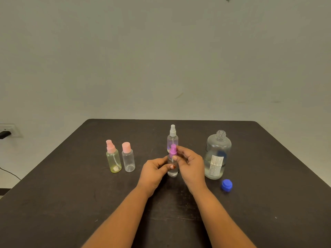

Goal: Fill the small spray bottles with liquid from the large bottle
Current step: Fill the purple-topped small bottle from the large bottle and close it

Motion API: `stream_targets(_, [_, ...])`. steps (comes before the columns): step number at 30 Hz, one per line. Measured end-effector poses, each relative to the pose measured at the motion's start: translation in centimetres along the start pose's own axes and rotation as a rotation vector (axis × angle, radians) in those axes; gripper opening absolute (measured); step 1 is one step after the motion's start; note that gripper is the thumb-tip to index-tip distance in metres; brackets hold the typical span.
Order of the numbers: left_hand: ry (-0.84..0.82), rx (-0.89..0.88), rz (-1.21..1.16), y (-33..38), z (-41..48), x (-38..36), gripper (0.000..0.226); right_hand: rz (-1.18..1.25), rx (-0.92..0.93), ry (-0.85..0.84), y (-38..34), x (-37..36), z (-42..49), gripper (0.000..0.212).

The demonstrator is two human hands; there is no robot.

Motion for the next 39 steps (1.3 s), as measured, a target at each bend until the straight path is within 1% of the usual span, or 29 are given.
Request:
stream_targets(3, [-0.004,0.001,0.008,0.2,-0.2,0.1,0.027,-0.022,-0.008,-0.001,-0.2,0.1,-0.5,0.033])
stream_targets(7, [-0.012,0.024,-0.030,0.7,-0.4,0.3,0.030,-0.106,0.026,0.012,-0.2,0.7,-1.2,0.034])
stream_targets(10, [-0.030,0.029,-0.031,1.0,-0.8,0.1,0.032,-0.197,-0.035,0.016,0.6,0.8,-1.9,0.035])
stream_targets(12, [-0.031,0.010,0.005,1.2,-0.8,0.3,0.035,-0.296,-0.015,0.032,0.5,0.6,-2.1,0.033])
stream_targets(14, [-0.009,-0.012,0.094,1.0,-0.7,0.0,0.039,-0.385,0.040,0.053,0.6,0.4,-2.4,0.031])
stream_targets(16, [0.032,-0.041,0.189,0.7,-0.3,0.1,0.039,-0.417,0.060,0.047,0.4,-0.1,-2.0,0.031])
stream_targets(18, [0.092,-0.041,0.267,0.4,0.2,-0.1,0.034,-0.425,0.047,0.041,0.1,-0.7,-1.3,0.031])
stream_targets(20, [0.186,-0.020,0.336,0.3,0.9,0.0,0.031,-0.424,0.064,0.052,0.0,-1.5,-0.3,0.029])
stream_targets(22, [0.274,0.018,0.365,0.6,1.9,0.5,0.028,-0.410,0.062,0.060,-0.1,-2.6,0.8,0.025])
stream_targets(24, [0.325,0.054,0.365,0.9,3.0,1.2,0.026,-0.391,0.037,0.052,-0.4,-3.6,1.8,0.025])
stream_targets(29, [0.356,0.099,0.333,1.6,5.3,2.4,0.012,-0.358,-0.061,0.060,-0.4,-5.5,4.1,0.026])
stream_targets(33, [0.364,0.171,0.300,1.4,6.2,2.5,0.016,-0.345,-0.155,0.072,0.2,-6.3,4.9,0.024])
stream_targets(36, [0.361,0.208,0.288,1.1,6.6,2.4,0.015,-0.391,-0.172,0.079,0.8,-6.8,5.1,0.022])
stream_targets(39, [0.362,0.217,0.259,1.0,6.9,2.4,0.014,-0.373,-0.206,0.092,1.3,-7.1,5.3,0.023])
Point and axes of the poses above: each hand's wrist, its own z-axis towards the middle knuckle, its own x-axis out of the back of the hand, y = z × x, the point moved 1 cm from there along z, towards the middle knuckle, and after that the axes turned 6 degrees about z, right-handed, at the moved point
